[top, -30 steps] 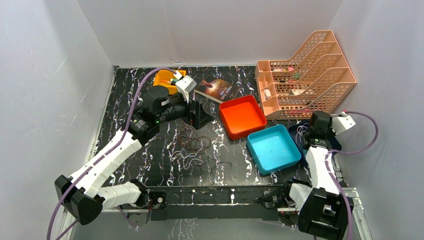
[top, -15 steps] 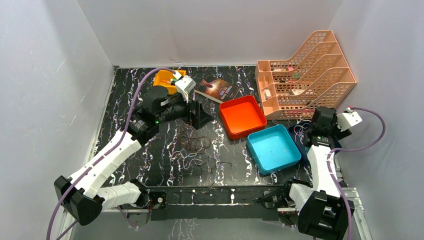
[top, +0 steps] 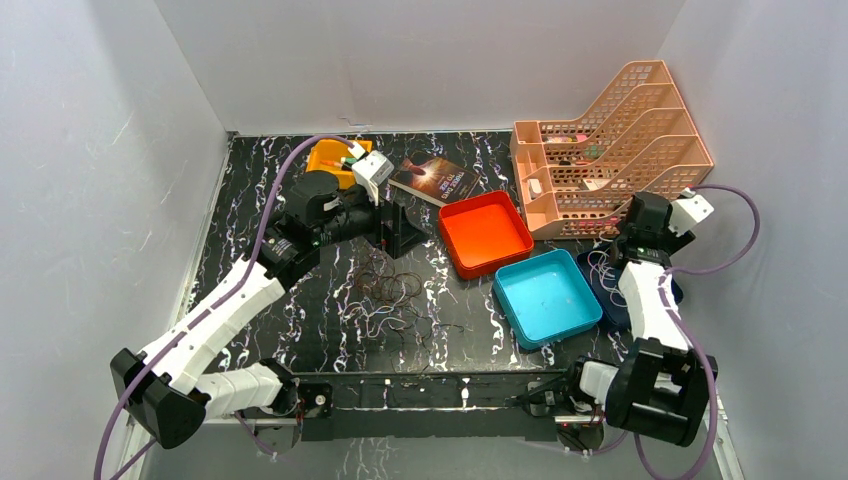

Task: Untangle the cables
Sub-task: Place the cable in the bin.

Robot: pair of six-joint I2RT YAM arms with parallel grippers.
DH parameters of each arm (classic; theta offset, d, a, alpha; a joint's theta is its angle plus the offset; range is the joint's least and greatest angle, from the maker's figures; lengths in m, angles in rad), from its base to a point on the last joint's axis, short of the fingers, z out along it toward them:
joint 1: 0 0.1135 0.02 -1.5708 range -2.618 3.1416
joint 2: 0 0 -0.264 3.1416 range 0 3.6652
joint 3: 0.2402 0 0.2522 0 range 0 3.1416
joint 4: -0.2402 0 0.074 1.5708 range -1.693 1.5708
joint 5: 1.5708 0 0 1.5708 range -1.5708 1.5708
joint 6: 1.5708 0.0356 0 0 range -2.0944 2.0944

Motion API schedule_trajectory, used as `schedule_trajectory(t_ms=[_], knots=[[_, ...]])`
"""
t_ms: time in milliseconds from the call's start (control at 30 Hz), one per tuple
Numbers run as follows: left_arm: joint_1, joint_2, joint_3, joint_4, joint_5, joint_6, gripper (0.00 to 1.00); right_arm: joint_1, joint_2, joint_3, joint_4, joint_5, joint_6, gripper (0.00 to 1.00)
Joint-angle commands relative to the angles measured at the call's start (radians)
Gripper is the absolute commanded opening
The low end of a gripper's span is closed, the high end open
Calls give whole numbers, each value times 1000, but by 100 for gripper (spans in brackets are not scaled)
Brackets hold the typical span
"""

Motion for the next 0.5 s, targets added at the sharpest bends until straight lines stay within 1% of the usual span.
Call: schedule_trajectory(t_ms=[0,167,300,400,467], knots=[[2,-23,-1,19,7,3,89,-2,22,35,42,30,-10,71],[1,-26,-5,17,7,4,89,-4,66,33,127,101,-52,72],[2,-26,-5,14,2,9,89,-5,129,26,249,133,-217,71],[2,-20,-3,13,3,11,89,-8,186,46,247,139,-315,72],[2,-9,2,12,7,12,89,-7,207,54,231,135,-348,72]])
